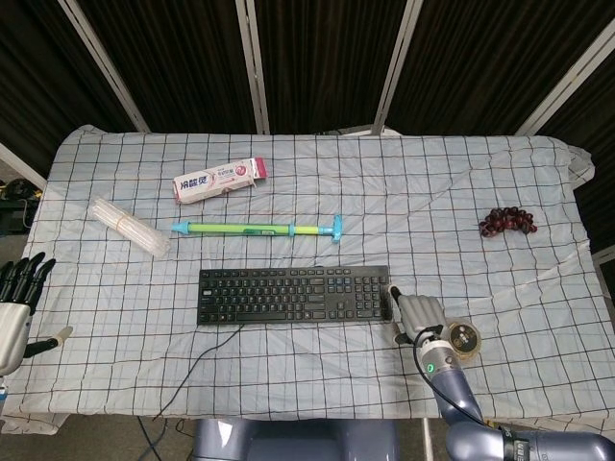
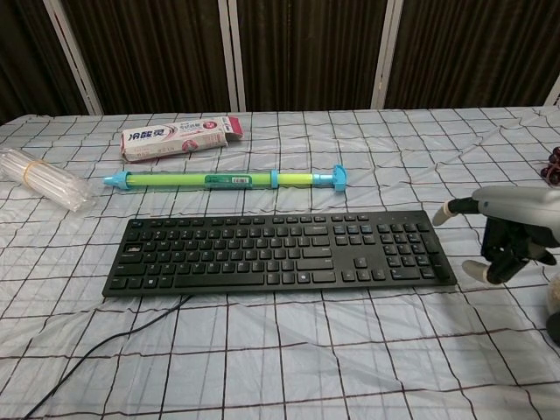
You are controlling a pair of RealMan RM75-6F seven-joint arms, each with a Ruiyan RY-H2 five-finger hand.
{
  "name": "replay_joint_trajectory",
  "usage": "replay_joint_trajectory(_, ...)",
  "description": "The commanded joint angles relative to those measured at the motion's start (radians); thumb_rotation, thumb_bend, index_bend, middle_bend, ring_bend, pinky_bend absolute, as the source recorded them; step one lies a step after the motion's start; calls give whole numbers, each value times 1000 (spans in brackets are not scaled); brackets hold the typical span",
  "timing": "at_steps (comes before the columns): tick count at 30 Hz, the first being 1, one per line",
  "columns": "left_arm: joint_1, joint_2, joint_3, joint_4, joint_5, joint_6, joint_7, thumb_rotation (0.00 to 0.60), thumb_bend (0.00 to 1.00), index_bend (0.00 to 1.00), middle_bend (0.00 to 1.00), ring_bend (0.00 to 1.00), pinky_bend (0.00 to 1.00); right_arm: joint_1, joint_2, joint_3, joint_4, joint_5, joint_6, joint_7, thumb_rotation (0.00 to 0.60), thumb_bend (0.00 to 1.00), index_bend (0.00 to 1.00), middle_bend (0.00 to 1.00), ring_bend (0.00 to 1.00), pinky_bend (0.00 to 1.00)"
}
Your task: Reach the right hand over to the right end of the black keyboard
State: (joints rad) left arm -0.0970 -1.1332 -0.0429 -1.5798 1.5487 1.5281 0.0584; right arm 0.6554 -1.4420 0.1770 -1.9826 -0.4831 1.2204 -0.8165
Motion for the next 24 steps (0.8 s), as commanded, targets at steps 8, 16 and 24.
replay_joint_trajectory(8,-1,2,2,-1,-2,-6,-7,600,59,0,0,0,0,54,-68,11,39,57,21,-13,600,495,116,937,908,798)
replay_joint_trajectory(16,-3,3,3,-4,-9,-15,-1,600,60,0,0,0,0,72,-110,4,79,73,19,-6,600,503,118,937,908,798)
replay_joint_trajectory(24,-3,3,4,-8,-9,-16,-1,600,60,0,0,0,0,85,-130,3,109,86,15,2,600,513,120,938,911,798)
